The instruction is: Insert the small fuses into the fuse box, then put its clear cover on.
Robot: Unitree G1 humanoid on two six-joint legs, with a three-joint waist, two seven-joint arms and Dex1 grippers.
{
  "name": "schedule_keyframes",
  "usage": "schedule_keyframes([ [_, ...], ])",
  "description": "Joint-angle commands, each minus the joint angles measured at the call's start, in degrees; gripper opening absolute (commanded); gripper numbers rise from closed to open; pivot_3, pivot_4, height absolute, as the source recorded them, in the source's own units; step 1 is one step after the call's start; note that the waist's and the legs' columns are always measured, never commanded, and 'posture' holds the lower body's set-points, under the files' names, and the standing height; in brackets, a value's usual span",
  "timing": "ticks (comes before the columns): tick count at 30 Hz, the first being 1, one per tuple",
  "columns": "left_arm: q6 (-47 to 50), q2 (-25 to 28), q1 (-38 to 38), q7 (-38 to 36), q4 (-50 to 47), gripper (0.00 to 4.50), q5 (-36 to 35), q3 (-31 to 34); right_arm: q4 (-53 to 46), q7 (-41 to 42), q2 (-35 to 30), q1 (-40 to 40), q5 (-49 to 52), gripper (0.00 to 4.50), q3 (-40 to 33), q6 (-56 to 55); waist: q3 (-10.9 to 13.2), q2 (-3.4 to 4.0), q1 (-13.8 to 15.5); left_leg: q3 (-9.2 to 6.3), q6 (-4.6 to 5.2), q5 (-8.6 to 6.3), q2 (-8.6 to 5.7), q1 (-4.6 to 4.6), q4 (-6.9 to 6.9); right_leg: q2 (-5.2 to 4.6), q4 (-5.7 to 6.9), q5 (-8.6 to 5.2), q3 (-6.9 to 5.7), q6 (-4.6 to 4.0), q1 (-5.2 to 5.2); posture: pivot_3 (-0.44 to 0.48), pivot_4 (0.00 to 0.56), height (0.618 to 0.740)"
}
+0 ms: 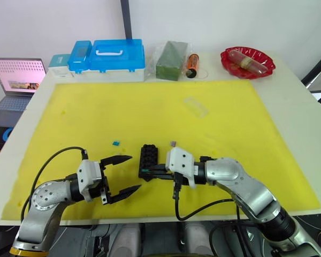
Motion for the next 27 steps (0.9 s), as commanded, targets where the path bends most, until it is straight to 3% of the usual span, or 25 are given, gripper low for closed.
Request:
schedule_keyframes([
  [1,-0.3,0.2,-0.1,0.0,-0.4,4.47,-0.4,0.0,0.2,0.3,0.2,-0.7,-0.6,0.00,0.1,-0.7,0.0,0.00,0.0,0.00,0.00,0.00,0.00,0.00,0.00,0.00,0.00,0.00,0.00,0.00,0.00,0.000,0.150,0.740],
  [21,-2.1,-0.4,0.9,-0.6,1.1,4.47,-0.3,-0.2,0.3,1.2,-0.4,-0.8,-1.1,0.00,-0.8,-0.5,0.0,0.00,0.0,0.00,0.00,0.00,0.00,0.01,0.00,0.00,0.01,0.00,0.00,0.00,0.01,0.000,0.150,0.740],
  [26,-2.4,-0.6,0.7,-0.6,1.5,4.50,-0.3,-0.3,-0.6,1.0,0.0,-1.1,-0.5,1.33,-1.4,-0.6,0.0,-0.01,0.0,0.00,0.00,0.00,0.00,0.01,0.00,0.00,0.01,0.00,0.00,0.00,0.01,0.000,0.150,0.740],
  [27,-2.5,-0.6,0.7,-0.6,1.7,4.50,-0.2,-0.3,-0.6,1.0,0.0,-1.1,-0.5,1.33,-1.6,-0.8,0.0,0.00,0.0,0.00,0.00,0.00,0.00,0.01,0.00,0.00,0.01,0.00,0.00,0.00,0.01,0.000,0.150,0.740],
])
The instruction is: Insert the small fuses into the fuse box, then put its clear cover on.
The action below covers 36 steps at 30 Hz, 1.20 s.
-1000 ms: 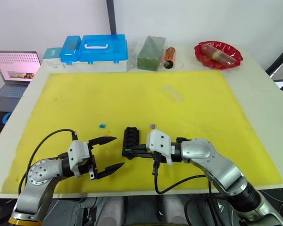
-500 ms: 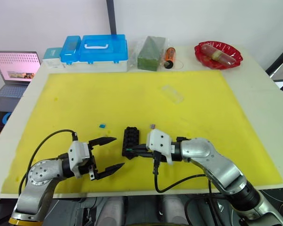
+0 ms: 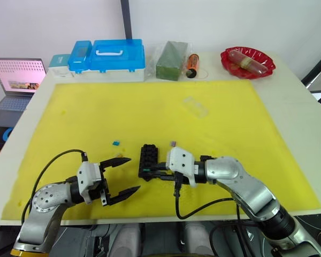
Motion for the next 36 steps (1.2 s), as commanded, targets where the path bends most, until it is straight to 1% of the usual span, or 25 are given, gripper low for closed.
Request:
schedule_keyframes([
  [1,-1.2,-0.2,-0.2,-0.2,-0.4,4.50,-0.3,0.0,-1.7,0.1,0.2,-0.6,0.4,1.33,-1.6,-1.0,0.0,0.00,0.0,0.00,0.00,0.00,0.00,0.00,0.00,0.00,0.00,0.00,0.00,0.00,0.00,0.000,0.150,0.740],
  [10,-1.7,-0.5,-0.7,-0.1,0.1,4.50,0.0,-0.4,-2.3,1.4,0.7,0.6,2.4,1.33,-3.5,-4.3,0.0,0.00,0.0,0.00,0.00,0.00,0.00,0.00,0.00,0.00,0.00,0.01,0.00,0.02,0.00,0.000,0.150,0.740],
  [15,-1.9,-1.2,-1.9,0.2,0.6,4.50,0.3,-1.0,-2.0,1.7,1.9,-1.2,3.5,1.33,-3.7,-3.9,0.0,0.00,0.0,0.00,0.00,0.00,0.00,0.00,0.00,0.01,0.01,0.02,0.00,0.04,0.00,0.000,0.150,0.740],
  [16,-1.8,-1.3,-2.0,0.3,0.5,4.50,0.3,-1.1,-1.3,1.4,2.3,-1.6,3.2,0.93,-3.5,-3.9,0.0,0.00,0.0,0.00,0.00,0.00,0.00,0.01,0.00,0.01,0.02,0.02,0.00,0.04,0.00,0.000,0.150,0.740],
  [18,-1.7,-1.5,-2.0,0.4,0.1,4.50,0.3,-1.3,0.0,1.2,2.8,-2.2,2.6,0.46,-3.0,-4.2,0.0,0.00,-0.1,-0.01,0.00,0.00,0.00,0.01,0.00,0.01,0.02,0.03,0.00,0.06,0.00,0.000,0.150,0.740],
  [19,-1.7,-1.4,-1.9,0.5,-0.1,4.50,0.3,-1.3,0.2,1.2,2.9,-2.3,2.3,0.05,-2.8,-4.2,0.0,0.00,-0.1,0.00,0.00,0.00,0.00,0.01,0.00,0.01,0.03,0.04,0.00,0.07,0.00,0.000,0.150,0.740],
  [29,-1.7,-1.2,-1.7,0.6,0.0,4.50,0.1,-1.2,0.9,1.6,3.3,-2.4,1.6,0.05,-1.2,-4.4,0.0,0.00,-0.1,-0.01,0.00,0.00,0.00,0.01,0.00,0.01,0.03,0.03,0.00,0.06,0.00,0.000,0.150,0.740],
  [36,-2.0,-1.2,-1.4,0.5,0.1,4.50,0.1,-1.0,2.9,1.7,3.1,-0.9,0.0,0.05,-0.4,-6.6,0.0,0.00,0.0,-0.01,0.00,0.00,0.00,0.01,0.00,0.01,0.03,0.03,0.00,0.05,0.00,0.000,0.150,0.740],
])
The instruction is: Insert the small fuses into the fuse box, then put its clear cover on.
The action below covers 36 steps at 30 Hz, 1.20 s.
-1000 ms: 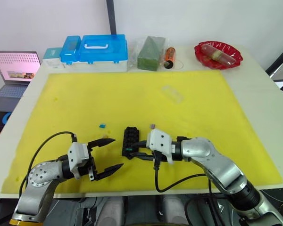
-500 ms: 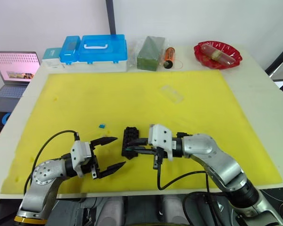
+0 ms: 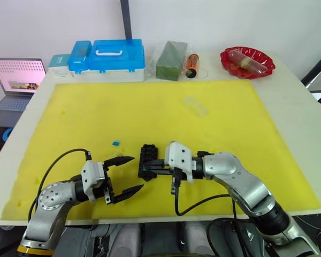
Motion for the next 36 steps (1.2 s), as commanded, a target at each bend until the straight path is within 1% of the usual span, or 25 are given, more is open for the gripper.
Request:
schedule_keyframes([
  [1,-1.3,0.3,0.3,0.0,-1.1,4.50,-0.2,0.8,0.6,0.2,0.2,0.9,-1.0,0.05,0.5,-2.3,0.0,0.00,0.0,0.00,0.00,0.00,0.00,0.00,0.00,0.00,0.00,0.00,0.00,0.00,0.00,0.000,0.150,0.740],
  [12,-1.2,0.6,0.5,0.4,-1.8,4.50,-0.2,0.8,3.4,0.8,-0.5,3.5,-3.1,0.05,0.8,-5.6,0.0,-0.02,0.0,0.01,0.00,0.00,0.00,0.02,0.00,0.00,0.00,-0.01,0.00,-0.01,0.02,0.000,0.150,0.740],
  [22,-1.1,1.0,0.6,0.8,-2.0,4.50,-0.4,0.7,5.3,0.1,-0.4,3.3,-5.7,0.05,2.1,-4.5,-0.1,-0.02,0.0,0.01,0.00,0.00,0.00,0.09,0.00,0.00,0.04,-0.02,0.00,-0.03,0.06,0.000,0.150,0.740],
  [26,-1.2,1.0,0.6,0.9,-1.8,4.50,-0.2,0.6,6.4,0.7,-1.4,3.1,-7.3,0.05,3.1,-5.4,-0.1,-0.02,0.0,0.01,0.00,0.00,0.01,0.33,-0.01,0.01,0.04,-0.03,-0.01,-0.05,0.29,0.000,0.150,0.740],
  [29,-1.4,1.0,0.5,0.9,-1.4,4.50,-0.1,0.7,7.0,0.7,-1.3,2.7,-7.6,0.05,3.1,-5.6,-0.1,0.00,0.0,0.00,0.00,-0.01,0.03,0.97,-0.24,0.01,-0.21,-0.07,-0.02,-0.09,0.93,0.000,0.150,0.740],
  [34,-2.1,1.0,0.2,0.8,-0.1,4.50,0.2,1.0,7.9,0.6,-0.3,1.5,-6.9,0.05,2.1,-6.2,-0.1,0.00,0.0,0.00,-0.01,-0.01,0.05,1.00,-0.41,0.01,-0.36,-0.06,-0.01,-0.11,0.94,0.000,0.150,0.740],
  [36,-1.3,1.4,0.2,1.4,-0.6,4.50,-0.2,1.6,7.2,0.6,0.3,0.6,-5.5,0.05,0.5,-6.3,-0.1,0.00,0.0,0.00,-0.01,-0.01,0.04,1.00,-0.44,0.01,-0.37,-0.06,-0.01,-0.10,0.93,0.000,0.150,0.740],
])
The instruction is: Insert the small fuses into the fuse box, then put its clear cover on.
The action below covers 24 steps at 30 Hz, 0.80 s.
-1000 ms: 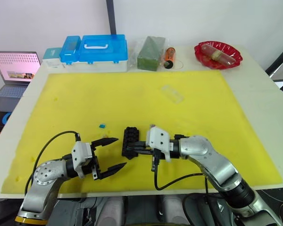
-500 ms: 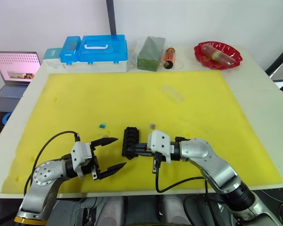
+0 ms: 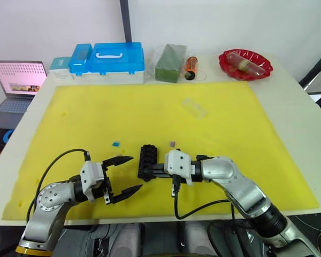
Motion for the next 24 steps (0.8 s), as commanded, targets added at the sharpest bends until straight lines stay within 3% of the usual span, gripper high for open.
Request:
schedule_keyframes([
  [1,0.8,1.2,-0.2,0.8,-1.7,4.50,-0.9,2.2,0.7,-0.3,0.3,-1.0,0.9,0.05,-2.5,0.8,0.0,0.00,0.0,0.00,0.00,0.00,0.00,0.00,-0.01,0.00,0.00,0.00,0.00,0.00,0.00,0.000,0.150,0.740],
  [8,10.7,7.2,0.3,3.8,-6.2,4.50,-5.5,9.2,-7.6,1.9,-2.8,-3.5,9.0,0.05,-11.8,6.3,0.0,-0.01,0.1,-0.02,0.00,0.00,0.04,-0.12,-0.12,-0.01,-0.10,0.01,0.00,0.01,-0.13,0.000,0.150,0.740],
  [9,12.8,8.6,0.0,4.5,-6.6,4.50,-6.7,11.3,-8.3,2.0,-4.3,-3.3,9.6,0.24,-13.9,7.0,0.0,-0.02,0.1,-0.02,0.00,0.00,0.04,-0.12,-0.18,-0.01,-0.16,0.01,0.00,0.01,-0.12,0.000,0.150,0.740],
  [13,18.2,12.6,-1.6,6.1,-6.4,4.50,-9.3,17.4,-8.0,2.2,-9.7,-2.3,11.0,1.32,-20.8,8.4,0.0,-0.03,0.1,0.00,0.00,0.00,0.02,-0.14,-0.21,-0.03,-0.25,0.01,-0.01,0.01,-0.13,0.000,0.150,0.740],
  [17,20.7,16.0,-1.7,7.2,0.2,4.50,-8.3,24.8,0.1,2.2,-16.5,1.8,8.8,2.69,-30.1,4.0,0.1,-0.05,0.1,0.04,0.00,0.00,-0.01,-0.15,-0.22,-0.02,-0.29,0.01,-0.01,0.01,-0.12,0.000,0.150,0.740],
  [22,17.9,15.6,-3.4,8.3,10.3,4.50,-4.7,27.0,9.9,0.5,-17.5,6.4,6.4,4.37,-34.4,-4.2,0.1,-0.05,-0.2,0.26,0.00,0.00,-0.01,-0.12,-0.29,0.00,-0.33,0.01,0.00,0.00,-0.13,0.000,0.150,0.740],
  [24,16.4,15.6,-4.5,8.4,13.4,4.50,-3.4,26.9,12.7,-0.2,-17.5,6.9,5.4,4.45,-34.7,-6.6,0.1,-0.06,-0.2,0.31,0.00,0.00,0.00,-0.10,-0.30,0.04,-0.29,0.02,0.00,0.00,-0.13,0.000,0.150,0.740],
])
